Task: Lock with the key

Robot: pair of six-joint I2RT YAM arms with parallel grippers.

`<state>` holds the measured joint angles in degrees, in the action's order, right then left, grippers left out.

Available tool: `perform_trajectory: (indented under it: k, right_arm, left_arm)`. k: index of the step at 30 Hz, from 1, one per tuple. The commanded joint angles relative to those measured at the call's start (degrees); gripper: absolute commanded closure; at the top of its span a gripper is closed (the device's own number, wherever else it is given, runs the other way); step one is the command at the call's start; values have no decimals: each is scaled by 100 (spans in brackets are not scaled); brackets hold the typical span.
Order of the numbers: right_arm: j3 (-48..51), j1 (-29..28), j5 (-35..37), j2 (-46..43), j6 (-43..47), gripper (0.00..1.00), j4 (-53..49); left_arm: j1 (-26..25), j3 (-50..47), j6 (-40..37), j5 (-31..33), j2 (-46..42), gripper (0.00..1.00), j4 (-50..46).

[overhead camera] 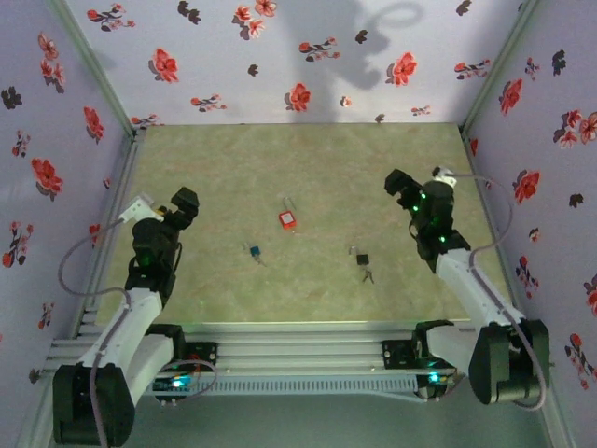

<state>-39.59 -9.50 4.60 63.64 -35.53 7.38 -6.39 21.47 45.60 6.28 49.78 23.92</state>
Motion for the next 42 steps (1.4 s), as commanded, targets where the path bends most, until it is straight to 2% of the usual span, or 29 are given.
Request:
perform_trajectory:
  k: [1,5,7,12,14,23,33,38,42]
  right_arm:
    - [-709,-540,-112,318,468,1,-1296]
    - [-1123,-1083,213,783,783,1,-2108]
    - [-1287,-1236,210,1015,790,1,-2416]
    - [-1527,-1701,338,1380,905,1,-2917]
    - [-1568,-1870,362,1431,958,1,-3066]
    - [-1068,-2284,1021,1290,1010,1,-3812]
    - [-178,-2333,843,964,614,13,-3708]
    - [180,-2363,862,835,469,18,-3582]
    - [283,-2397,793,909,407,26,-3451]
  left_arm:
    - [-338,657,27,-353,376,0,-1162]
    - [-1074,893,-297,334,614,0,-1756]
    - [-1300,1126,-151,737,772,0,-2372]
    - [-1589,2038,-321,633,1590,0,-3888]
    - [-1733,2213,-326,672,1821,0,-4198]
    - [-2178,2354,-115,677,2084,0,-4664]
    - [-2609,2321,118,549,1866,0,-4778]
    - [-2683,2318,219,498,1549,0,-4871]
    - [-2709,2300,263,444,1259,0,-4903]
